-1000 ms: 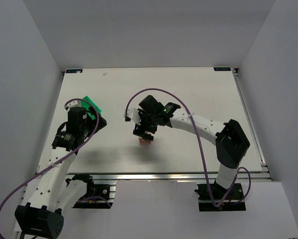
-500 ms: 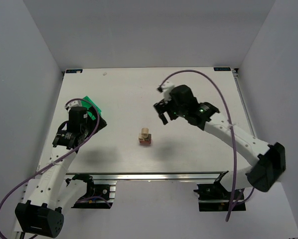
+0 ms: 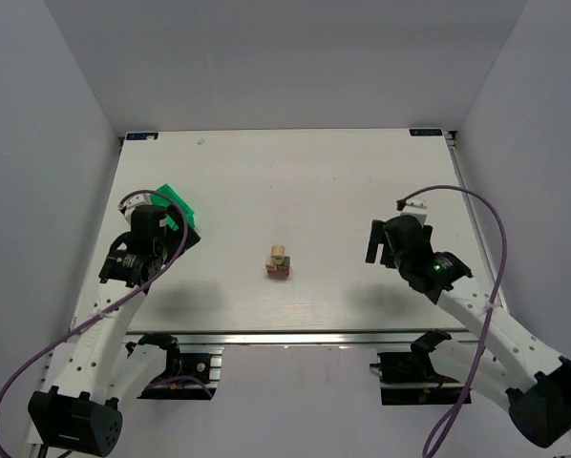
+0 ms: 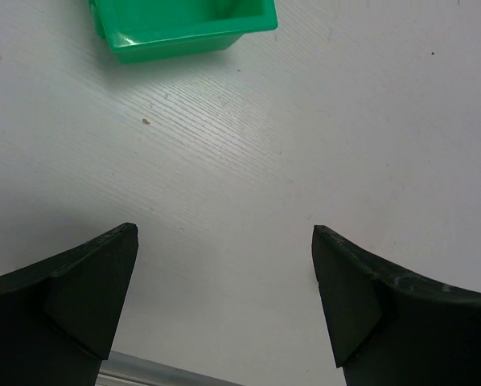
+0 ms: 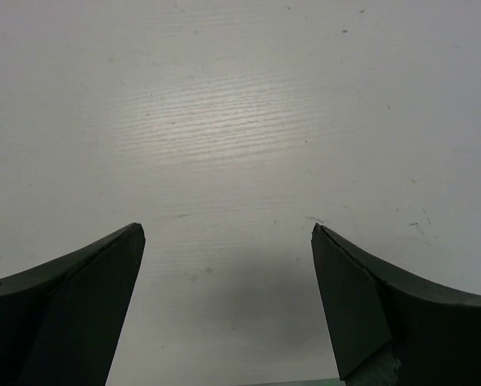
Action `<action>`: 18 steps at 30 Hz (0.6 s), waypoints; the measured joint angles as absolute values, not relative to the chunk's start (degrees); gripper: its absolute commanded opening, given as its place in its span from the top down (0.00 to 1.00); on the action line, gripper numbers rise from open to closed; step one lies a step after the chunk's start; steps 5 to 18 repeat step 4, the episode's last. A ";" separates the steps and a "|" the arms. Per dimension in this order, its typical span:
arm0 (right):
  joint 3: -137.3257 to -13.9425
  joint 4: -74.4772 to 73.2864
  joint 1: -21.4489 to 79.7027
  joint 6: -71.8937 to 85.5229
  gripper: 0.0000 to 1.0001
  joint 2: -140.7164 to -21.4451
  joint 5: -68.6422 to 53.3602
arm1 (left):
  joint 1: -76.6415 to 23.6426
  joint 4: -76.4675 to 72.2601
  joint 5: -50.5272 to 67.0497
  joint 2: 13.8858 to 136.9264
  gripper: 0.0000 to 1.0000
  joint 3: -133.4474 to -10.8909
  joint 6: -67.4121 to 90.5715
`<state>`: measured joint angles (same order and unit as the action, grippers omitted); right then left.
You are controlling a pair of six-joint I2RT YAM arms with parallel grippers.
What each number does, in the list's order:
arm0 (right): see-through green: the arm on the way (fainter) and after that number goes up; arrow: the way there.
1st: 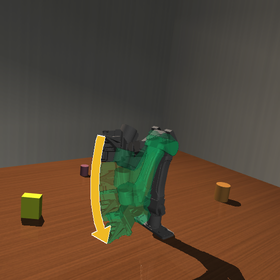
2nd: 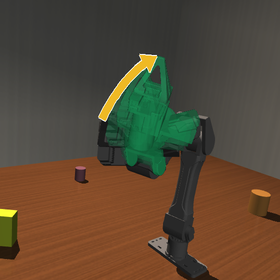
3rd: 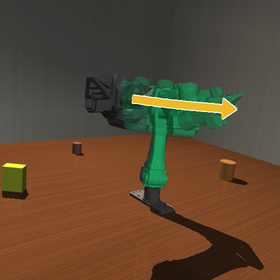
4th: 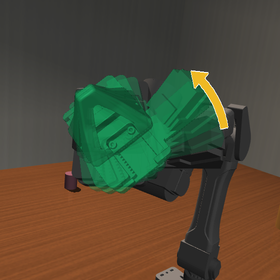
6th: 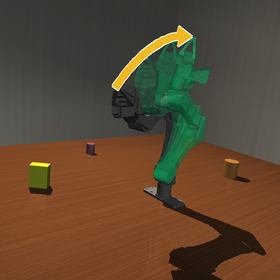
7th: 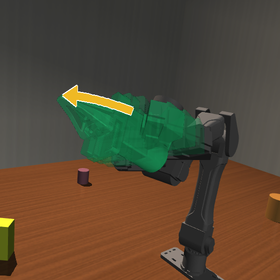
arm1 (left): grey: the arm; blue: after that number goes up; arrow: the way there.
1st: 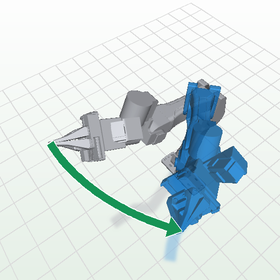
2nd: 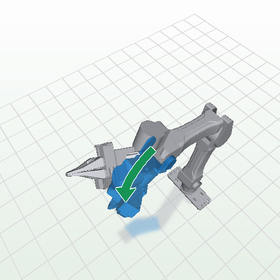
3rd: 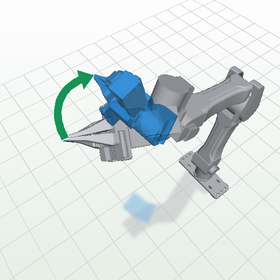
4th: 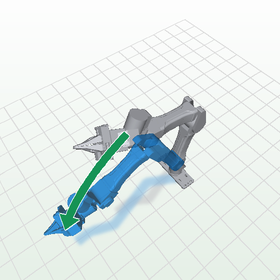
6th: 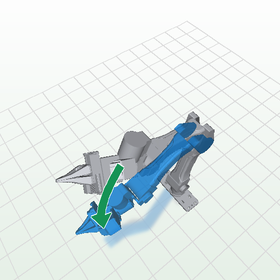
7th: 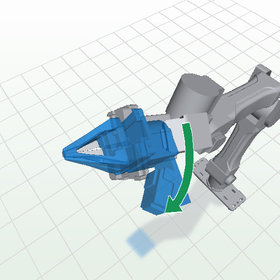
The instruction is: Build the wood block tower
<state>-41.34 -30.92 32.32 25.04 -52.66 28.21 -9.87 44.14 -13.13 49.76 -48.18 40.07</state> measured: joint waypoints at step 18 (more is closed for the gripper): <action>-39.53 -28.95 32.34 26.57 0.10 -48.34 27.86 | -9.87 44.62 -14.00 49.54 0.02 -48.38 40.97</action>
